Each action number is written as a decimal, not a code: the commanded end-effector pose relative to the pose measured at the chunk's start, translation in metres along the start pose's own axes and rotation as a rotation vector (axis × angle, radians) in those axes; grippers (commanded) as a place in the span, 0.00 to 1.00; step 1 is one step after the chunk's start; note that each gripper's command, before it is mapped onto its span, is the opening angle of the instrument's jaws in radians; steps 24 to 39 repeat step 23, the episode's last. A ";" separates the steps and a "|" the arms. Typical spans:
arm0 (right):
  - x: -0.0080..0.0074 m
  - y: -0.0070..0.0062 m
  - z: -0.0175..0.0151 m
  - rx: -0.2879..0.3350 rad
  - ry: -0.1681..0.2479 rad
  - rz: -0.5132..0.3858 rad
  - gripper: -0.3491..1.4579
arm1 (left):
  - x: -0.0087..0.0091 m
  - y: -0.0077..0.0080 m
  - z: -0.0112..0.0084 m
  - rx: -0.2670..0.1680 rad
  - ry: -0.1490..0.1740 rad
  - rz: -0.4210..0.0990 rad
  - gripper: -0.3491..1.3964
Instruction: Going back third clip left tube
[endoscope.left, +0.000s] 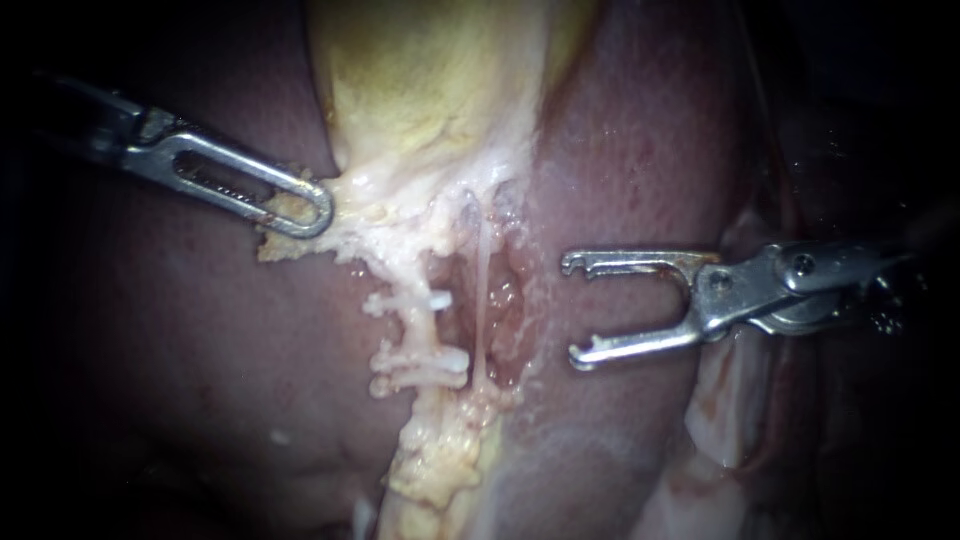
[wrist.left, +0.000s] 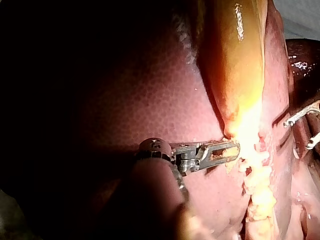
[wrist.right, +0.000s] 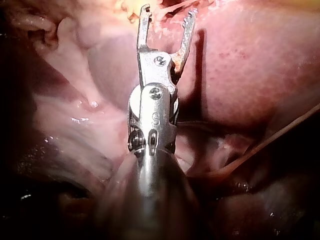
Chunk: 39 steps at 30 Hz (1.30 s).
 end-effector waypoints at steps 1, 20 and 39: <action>0.0001 -0.0001 -0.0001 0.003 0.000 0.000 0.47 | 0.0000 -0.0002 0.0002 0.000 0.000 0.000 0.00; 0.0003 -0.0005 -0.0001 0.005 0.001 -0.001 0.47 | 0.0006 -0.0026 0.0045 0.019 0.016 0.006 0.00; 0.0004 -0.0006 0.0000 0.004 0.001 -0.001 0.47 | 0.0006 -0.0026 0.0044 0.017 0.013 0.007 0.00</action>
